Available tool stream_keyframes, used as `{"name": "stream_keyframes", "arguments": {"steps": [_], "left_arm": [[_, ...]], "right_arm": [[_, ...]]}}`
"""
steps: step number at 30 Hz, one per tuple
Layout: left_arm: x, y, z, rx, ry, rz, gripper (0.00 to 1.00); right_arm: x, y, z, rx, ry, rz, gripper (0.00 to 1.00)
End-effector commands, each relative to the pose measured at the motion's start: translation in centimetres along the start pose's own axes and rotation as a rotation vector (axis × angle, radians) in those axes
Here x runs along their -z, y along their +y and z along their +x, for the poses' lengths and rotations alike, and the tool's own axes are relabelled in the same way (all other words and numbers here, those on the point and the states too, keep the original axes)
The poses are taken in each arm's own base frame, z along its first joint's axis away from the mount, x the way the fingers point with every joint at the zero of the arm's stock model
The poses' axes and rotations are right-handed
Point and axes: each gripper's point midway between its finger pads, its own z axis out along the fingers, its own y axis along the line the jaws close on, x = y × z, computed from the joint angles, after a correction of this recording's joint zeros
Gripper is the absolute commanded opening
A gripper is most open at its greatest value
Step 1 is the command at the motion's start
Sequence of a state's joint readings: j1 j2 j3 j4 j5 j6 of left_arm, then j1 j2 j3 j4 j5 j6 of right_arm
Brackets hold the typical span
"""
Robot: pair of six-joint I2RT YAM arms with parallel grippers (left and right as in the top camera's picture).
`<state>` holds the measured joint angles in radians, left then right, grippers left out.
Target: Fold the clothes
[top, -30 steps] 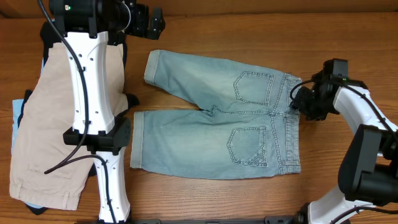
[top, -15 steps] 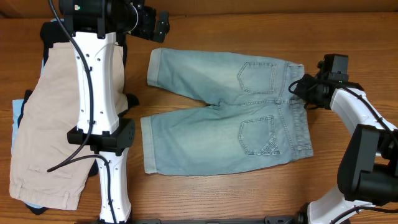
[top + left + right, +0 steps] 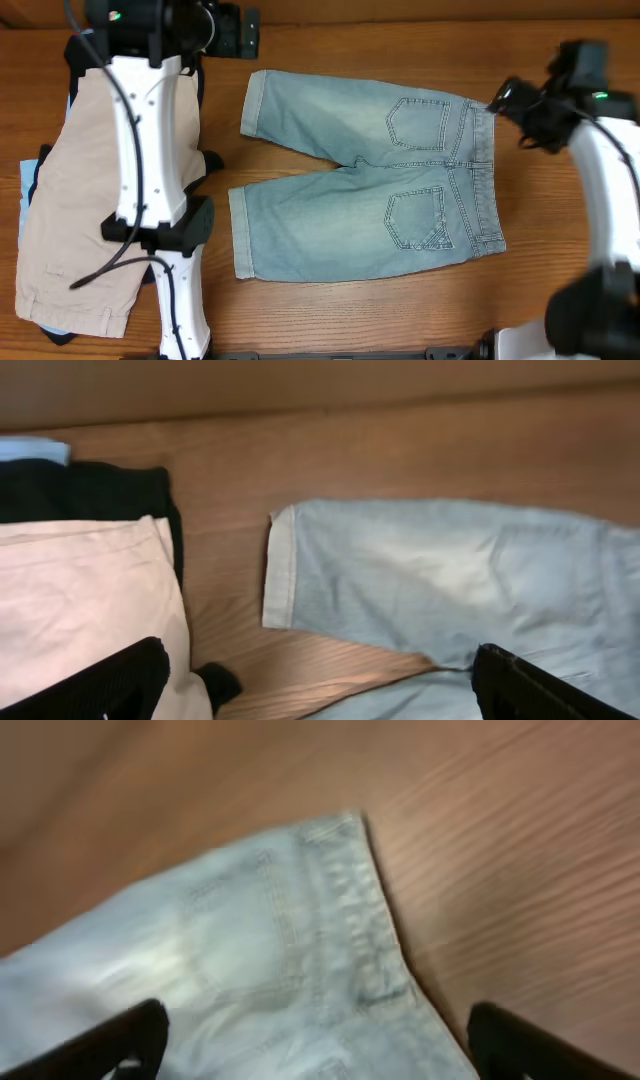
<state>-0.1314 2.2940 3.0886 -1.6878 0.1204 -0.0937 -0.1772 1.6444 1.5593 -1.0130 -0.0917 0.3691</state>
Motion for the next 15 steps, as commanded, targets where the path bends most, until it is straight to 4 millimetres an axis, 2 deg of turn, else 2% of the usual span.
{"name": "stream_keyframes", "arguments": {"steps": [1, 4, 8, 12, 15], "left_arm": [[7.4, -1.9, -0.7, 0.042, -0.140, 0.011, 1.00], [9.0, -2.4, 0.1, 0.034, -0.143, -0.053, 1.00], [9.2, -3.4, 3.3, 0.023, -0.048, -0.126, 1.00], [7.7, -3.1, 8.7, 0.104, 0.122, -0.212, 1.00], [6.6, -1.9, 13.9, 0.191, 0.250, -0.320, 1.00]], "right_arm": [[9.7, 2.0, -1.3, 0.006, -0.139, -0.084, 1.00], [12.7, 1.3, 0.7, -0.010, -0.132, -0.075, 1.00], [15.1, -0.4, 2.9, -0.020, -0.130, -0.012, 1.00], [16.5, -1.1, 4.3, -0.036, -0.124, 0.001, 1.00], [16.9, -1.2, 4.7, -0.093, -0.121, -0.002, 1.00]]}}
